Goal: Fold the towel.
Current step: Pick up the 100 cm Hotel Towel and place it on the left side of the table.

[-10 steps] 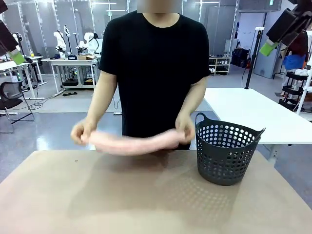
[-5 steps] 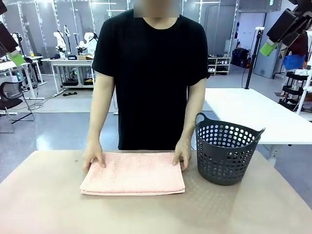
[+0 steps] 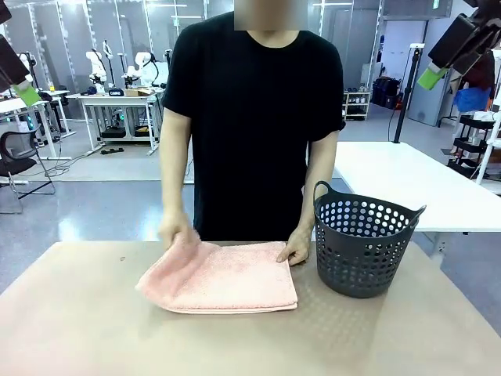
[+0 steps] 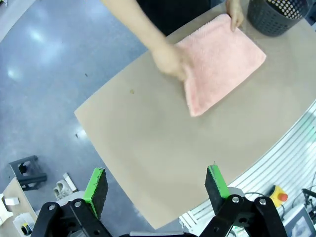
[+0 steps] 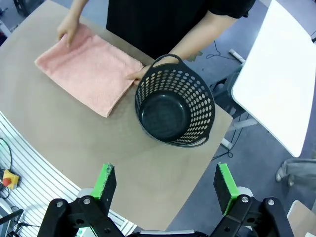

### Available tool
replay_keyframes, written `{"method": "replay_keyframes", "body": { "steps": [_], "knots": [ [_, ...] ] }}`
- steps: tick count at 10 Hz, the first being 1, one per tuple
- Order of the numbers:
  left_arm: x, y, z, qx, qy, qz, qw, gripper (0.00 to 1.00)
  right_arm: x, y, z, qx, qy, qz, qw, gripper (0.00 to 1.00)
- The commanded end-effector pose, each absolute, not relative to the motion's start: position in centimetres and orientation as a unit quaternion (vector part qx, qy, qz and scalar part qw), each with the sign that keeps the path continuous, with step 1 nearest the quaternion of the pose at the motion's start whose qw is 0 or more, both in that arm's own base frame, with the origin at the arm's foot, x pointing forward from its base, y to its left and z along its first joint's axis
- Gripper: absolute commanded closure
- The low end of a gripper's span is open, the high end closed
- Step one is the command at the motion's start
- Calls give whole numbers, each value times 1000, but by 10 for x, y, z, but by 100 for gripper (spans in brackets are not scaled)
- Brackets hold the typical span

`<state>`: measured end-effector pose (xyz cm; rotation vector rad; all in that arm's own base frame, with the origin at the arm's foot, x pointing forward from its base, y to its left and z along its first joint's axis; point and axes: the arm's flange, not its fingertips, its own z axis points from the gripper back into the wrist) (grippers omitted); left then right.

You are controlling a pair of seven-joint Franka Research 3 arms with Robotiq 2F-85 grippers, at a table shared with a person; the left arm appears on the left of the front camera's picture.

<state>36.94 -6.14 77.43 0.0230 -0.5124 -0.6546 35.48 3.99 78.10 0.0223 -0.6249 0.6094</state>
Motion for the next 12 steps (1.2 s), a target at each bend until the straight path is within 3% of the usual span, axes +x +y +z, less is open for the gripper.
{"method": "replay_keyframes", "body": {
  "steps": [1,12],
  "knots": [
    [369,-61,775,12,-249,-318,915,0,355,39,781,11,-302,296,906,0],
    [369,-61,775,12,-249,-318,915,0,355,39,781,11,-302,296,906,0]
  ]
}}
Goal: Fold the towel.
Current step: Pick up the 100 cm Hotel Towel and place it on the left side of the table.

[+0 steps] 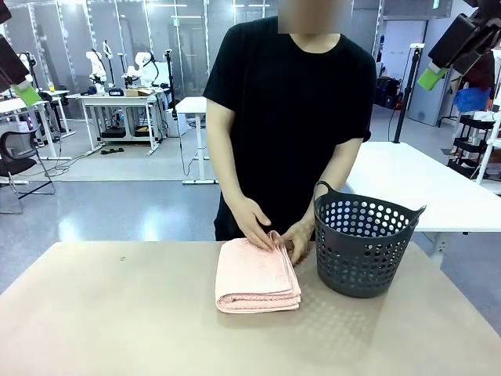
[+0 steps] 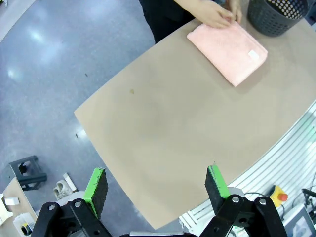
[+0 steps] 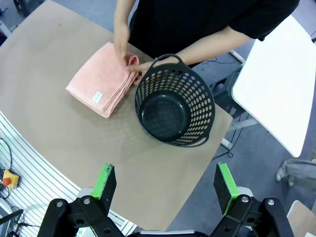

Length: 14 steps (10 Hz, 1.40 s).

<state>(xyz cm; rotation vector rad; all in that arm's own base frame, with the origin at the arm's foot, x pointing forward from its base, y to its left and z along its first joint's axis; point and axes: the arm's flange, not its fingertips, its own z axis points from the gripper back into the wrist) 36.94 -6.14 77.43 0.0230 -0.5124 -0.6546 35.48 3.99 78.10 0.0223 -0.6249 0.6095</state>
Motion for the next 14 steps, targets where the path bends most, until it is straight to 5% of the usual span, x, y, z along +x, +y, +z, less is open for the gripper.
{"method": "replay_keyframes", "body": {
  "steps": [1,14],
  "knots": [
    [369,-61,775,12,-249,-318,915,0,355,39,781,11,-302,296,906,0],
    [369,-61,775,12,-249,-318,915,0,355,39,781,11,-302,296,906,0]
  ]
}}
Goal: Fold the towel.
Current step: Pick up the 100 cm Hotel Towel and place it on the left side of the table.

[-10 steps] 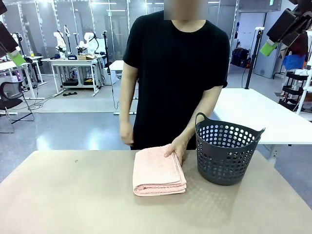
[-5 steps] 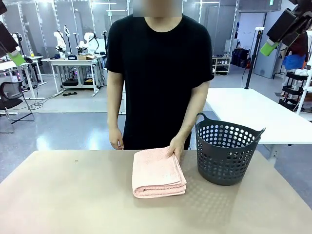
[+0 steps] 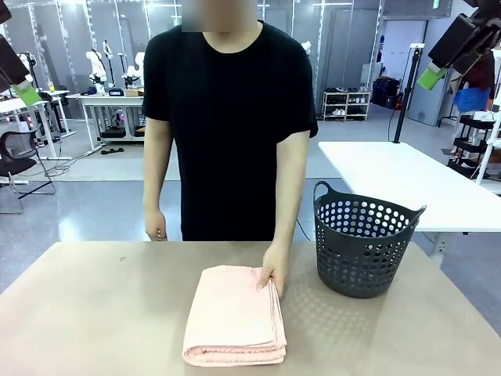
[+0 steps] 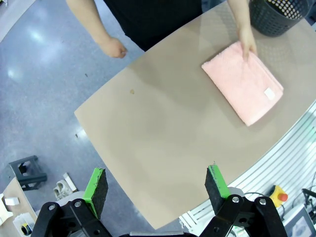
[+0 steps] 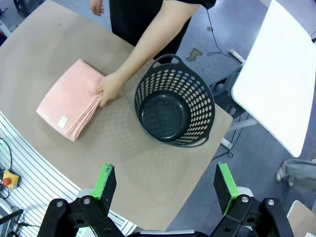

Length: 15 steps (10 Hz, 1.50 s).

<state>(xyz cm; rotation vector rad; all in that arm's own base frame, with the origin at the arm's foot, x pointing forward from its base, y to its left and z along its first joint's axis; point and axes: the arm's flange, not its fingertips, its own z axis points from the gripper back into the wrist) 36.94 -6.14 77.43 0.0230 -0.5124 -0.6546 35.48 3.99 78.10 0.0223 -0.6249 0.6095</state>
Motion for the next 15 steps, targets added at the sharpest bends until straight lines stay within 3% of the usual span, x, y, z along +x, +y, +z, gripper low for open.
{"method": "replay_keyframes", "body": {
  "steps": [1,15],
  "knots": [
    [369,-61,775,12,-249,-318,915,0,355,39,781,11,-302,296,906,0],
    [369,-61,775,12,-249,-318,915,0,355,39,781,11,-302,296,906,0]
  ]
}}
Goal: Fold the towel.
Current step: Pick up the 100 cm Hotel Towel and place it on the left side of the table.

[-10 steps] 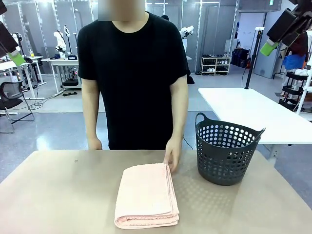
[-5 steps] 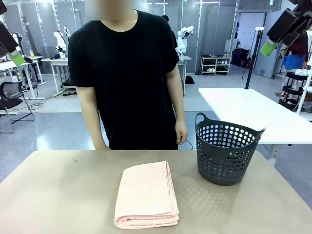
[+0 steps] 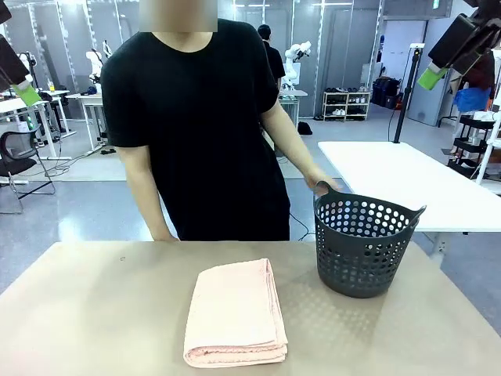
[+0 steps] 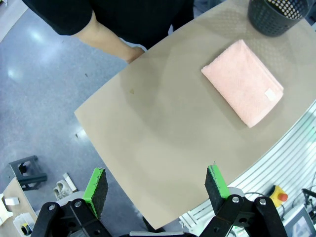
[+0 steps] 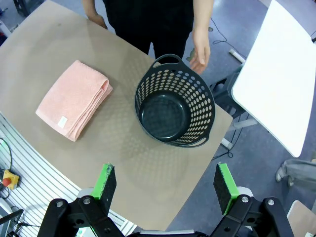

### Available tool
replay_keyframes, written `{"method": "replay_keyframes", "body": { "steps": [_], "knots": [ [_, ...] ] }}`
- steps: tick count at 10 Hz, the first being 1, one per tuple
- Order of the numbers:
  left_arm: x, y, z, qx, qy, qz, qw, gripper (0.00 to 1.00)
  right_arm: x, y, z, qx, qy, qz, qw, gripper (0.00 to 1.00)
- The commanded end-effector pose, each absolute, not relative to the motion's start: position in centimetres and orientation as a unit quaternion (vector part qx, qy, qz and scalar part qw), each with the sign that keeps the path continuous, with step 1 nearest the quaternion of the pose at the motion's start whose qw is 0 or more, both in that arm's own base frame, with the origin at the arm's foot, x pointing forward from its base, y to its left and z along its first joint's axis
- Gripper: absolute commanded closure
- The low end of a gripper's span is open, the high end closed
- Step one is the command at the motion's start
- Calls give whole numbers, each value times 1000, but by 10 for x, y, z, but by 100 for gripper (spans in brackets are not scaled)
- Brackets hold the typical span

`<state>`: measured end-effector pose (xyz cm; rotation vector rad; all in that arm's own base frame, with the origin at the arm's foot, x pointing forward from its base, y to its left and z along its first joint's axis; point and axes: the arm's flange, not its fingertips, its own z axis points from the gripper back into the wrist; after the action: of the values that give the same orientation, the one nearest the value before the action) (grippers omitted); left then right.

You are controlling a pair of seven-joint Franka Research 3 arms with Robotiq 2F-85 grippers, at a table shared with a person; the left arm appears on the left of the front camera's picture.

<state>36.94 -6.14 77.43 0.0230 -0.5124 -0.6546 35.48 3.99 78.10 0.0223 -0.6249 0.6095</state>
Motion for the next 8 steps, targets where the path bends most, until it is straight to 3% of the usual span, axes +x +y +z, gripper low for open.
{"method": "replay_keyframes", "body": {
  "steps": [1,8],
  "knots": [
    [369,-61,775,12,-249,-318,915,0,355,39,781,11,-302,296,906,0],
    [369,-61,775,12,-249,-318,915,0,355,39,781,11,-302,296,906,0]
  ]
}}
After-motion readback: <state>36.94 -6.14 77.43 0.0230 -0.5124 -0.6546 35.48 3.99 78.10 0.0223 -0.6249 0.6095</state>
